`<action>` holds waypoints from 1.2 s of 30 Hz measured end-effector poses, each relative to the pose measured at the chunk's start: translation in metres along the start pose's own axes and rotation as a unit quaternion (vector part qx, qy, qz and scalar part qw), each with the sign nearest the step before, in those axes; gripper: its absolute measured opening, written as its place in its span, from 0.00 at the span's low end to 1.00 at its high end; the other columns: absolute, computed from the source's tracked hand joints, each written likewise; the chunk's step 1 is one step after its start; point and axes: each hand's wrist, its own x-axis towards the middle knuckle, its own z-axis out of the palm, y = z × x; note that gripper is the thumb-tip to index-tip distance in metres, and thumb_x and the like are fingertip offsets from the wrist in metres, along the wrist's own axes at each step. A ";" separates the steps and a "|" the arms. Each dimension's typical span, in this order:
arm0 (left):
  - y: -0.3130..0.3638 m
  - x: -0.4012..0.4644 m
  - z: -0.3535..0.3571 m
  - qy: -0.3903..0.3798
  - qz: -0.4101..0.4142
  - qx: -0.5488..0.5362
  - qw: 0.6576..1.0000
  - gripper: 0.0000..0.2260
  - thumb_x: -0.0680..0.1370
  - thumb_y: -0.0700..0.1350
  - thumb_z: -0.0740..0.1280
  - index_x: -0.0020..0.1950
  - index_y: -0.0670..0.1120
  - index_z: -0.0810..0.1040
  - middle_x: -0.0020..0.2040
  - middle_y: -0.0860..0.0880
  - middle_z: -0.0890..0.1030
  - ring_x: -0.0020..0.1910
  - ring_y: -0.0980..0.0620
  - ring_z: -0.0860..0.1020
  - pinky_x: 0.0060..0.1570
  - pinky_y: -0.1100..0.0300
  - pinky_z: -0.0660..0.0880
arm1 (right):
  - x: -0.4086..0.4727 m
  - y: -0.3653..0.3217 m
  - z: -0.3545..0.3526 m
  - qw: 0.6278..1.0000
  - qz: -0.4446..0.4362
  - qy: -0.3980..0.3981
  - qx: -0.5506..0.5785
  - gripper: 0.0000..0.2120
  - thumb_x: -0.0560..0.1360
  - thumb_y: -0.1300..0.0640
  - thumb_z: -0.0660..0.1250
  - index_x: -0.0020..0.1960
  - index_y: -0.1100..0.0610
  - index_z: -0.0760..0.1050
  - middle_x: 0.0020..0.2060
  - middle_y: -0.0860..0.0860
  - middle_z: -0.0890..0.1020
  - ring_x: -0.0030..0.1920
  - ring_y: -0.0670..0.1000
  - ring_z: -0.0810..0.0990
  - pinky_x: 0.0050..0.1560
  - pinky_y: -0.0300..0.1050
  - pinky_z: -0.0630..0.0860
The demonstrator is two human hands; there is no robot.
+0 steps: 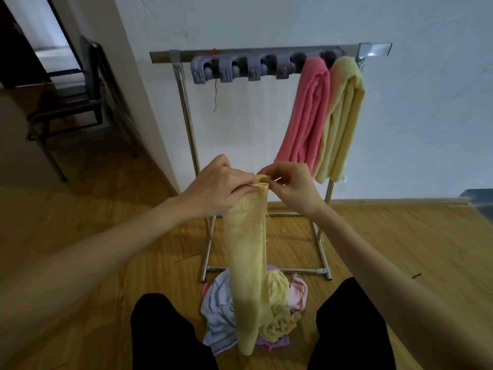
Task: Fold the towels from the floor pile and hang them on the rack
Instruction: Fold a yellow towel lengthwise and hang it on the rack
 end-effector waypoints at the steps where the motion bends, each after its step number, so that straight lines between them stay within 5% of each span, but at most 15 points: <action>1: 0.001 0.000 0.001 0.010 0.006 0.016 1.000 0.16 0.79 0.53 0.59 0.51 0.46 0.83 0.38 0.49 0.84 0.31 0.51 0.72 0.39 0.60 0.64 | -0.001 -0.001 0.001 1.000 -0.004 -0.005 0.000 0.05 0.73 0.67 0.70 0.48 0.63 0.82 0.40 0.51 0.84 0.41 0.46 0.83 0.43 0.39 0.80; 7: 0.001 0.001 0.000 0.034 0.075 0.119 0.989 0.19 0.80 0.53 0.57 0.49 0.44 0.83 0.36 0.47 0.84 0.27 0.49 0.75 0.33 0.58 0.69 | -0.001 -0.005 0.000 1.000 -0.004 -0.011 0.002 0.06 0.73 0.67 0.69 0.50 0.62 0.82 0.41 0.52 0.85 0.43 0.48 0.83 0.44 0.44 0.81; 24: 0.006 0.007 -0.002 0.128 -0.057 0.104 0.985 0.11 0.76 0.51 0.66 0.43 0.45 0.83 0.30 0.49 0.81 0.28 0.55 0.66 0.33 0.68 0.55 | -0.005 -0.015 0.002 0.961 0.113 0.030 0.251 0.09 0.73 0.70 0.68 0.53 0.66 0.79 0.45 0.57 0.84 0.47 0.49 0.83 0.51 0.40 0.78; 36: 0.008 0.027 -0.003 0.169 -0.087 0.063 0.980 0.14 0.76 0.54 0.67 0.45 0.44 0.84 0.35 0.49 0.83 0.30 0.53 0.73 0.41 0.60 0.67 | 0.002 -0.018 0.004 0.947 0.122 0.121 0.270 0.13 0.70 0.70 0.72 0.54 0.65 0.78 0.42 0.53 0.85 0.46 0.50 0.84 0.50 0.43 0.80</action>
